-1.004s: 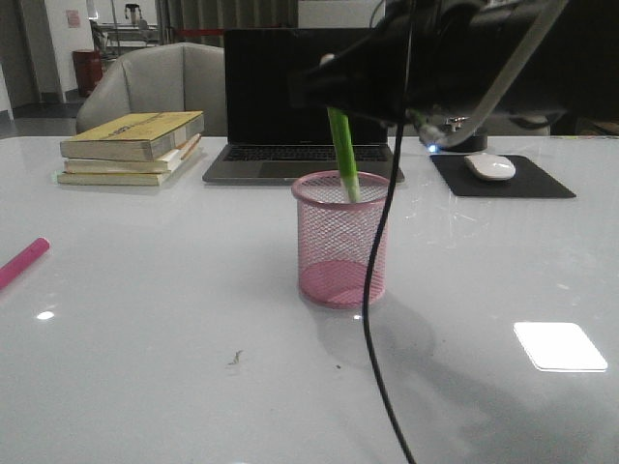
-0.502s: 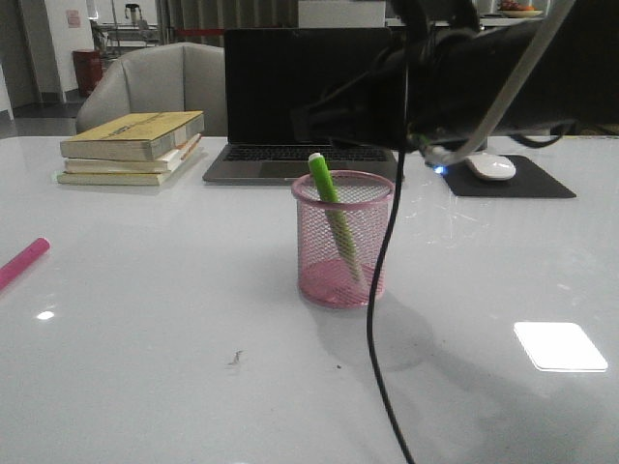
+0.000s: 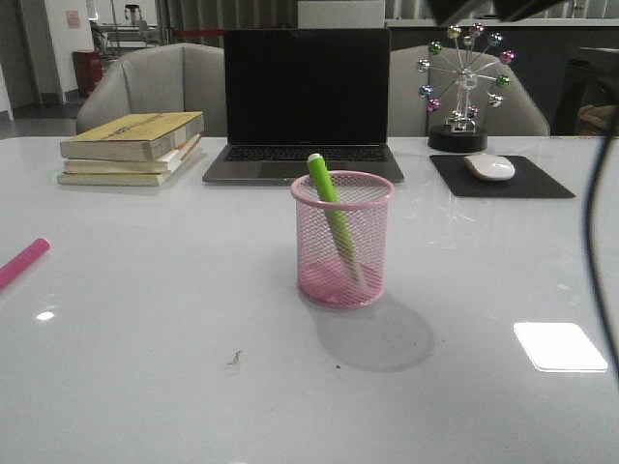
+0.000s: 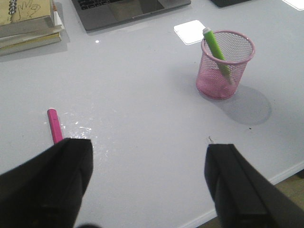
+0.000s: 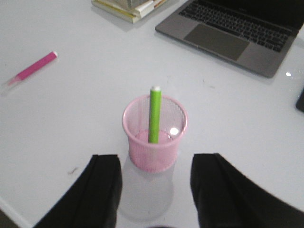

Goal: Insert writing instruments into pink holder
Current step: 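Open the right gripper and withdraw it from the holder, then lower the left gripper onto the pink marker and grasp it, then lift the pink marker and lower it into the pink mesh holder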

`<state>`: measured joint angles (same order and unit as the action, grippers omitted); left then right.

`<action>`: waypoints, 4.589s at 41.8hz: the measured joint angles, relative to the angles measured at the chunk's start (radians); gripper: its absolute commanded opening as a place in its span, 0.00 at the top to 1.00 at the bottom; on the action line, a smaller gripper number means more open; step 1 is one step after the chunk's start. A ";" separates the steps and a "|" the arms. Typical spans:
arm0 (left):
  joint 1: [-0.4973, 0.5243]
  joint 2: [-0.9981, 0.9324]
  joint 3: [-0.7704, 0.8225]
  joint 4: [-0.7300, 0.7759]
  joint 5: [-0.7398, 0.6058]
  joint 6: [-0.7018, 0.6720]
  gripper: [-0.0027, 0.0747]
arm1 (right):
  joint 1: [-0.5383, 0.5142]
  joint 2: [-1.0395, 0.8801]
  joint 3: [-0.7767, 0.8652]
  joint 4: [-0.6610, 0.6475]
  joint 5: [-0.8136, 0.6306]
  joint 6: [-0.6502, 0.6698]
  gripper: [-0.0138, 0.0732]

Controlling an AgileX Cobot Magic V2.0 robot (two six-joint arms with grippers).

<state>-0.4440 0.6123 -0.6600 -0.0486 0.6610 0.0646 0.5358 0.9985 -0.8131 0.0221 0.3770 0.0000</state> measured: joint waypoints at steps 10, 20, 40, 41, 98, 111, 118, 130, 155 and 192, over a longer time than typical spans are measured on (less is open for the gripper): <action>0.000 0.000 0.000 0.000 0.000 0.000 0.26 | 0.000 -0.248 0.004 -0.016 0.316 0.000 0.32; 0.000 0.000 0.000 0.000 0.000 0.000 0.26 | 0.000 -0.440 0.115 -0.016 0.399 0.000 0.32; 0.000 0.003 0.000 0.000 -0.050 0.000 0.26 | 0.000 -0.513 0.179 -0.016 0.416 0.000 0.32; 0.000 0.005 0.000 0.000 -0.050 0.000 0.26 | 0.000 -0.513 0.179 -0.016 0.416 0.000 0.32; 0.346 1.387 -0.767 0.049 0.097 0.000 0.27 | 0.000 -0.513 0.179 -0.016 0.418 0.000 0.32; 0.346 1.466 -0.810 0.049 0.099 0.000 0.42 | 0.000 -0.513 0.179 -0.016 0.420 0.000 0.32; 0.346 1.474 -0.820 0.042 0.115 0.000 0.54 | 0.000 -0.513 0.179 -0.016 0.420 0.000 0.32; 0.346 1.474 -0.821 0.049 0.129 0.000 0.79 | 0.000 -0.513 0.179 -0.016 0.420 0.000 0.32; 0.222 1.193 -0.776 -0.072 -0.021 0.089 0.85 | 0.000 -0.513 0.179 -0.016 0.420 0.000 0.32; -0.385 1.288 -0.488 -0.199 -1.195 0.100 0.85 | 0.000 -0.513 0.179 -0.016 0.420 0.000 0.32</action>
<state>-0.8289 1.9000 -1.1481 -0.2475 -0.5343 0.1642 0.5358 0.4856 -0.6341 0.0061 0.7967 0.0000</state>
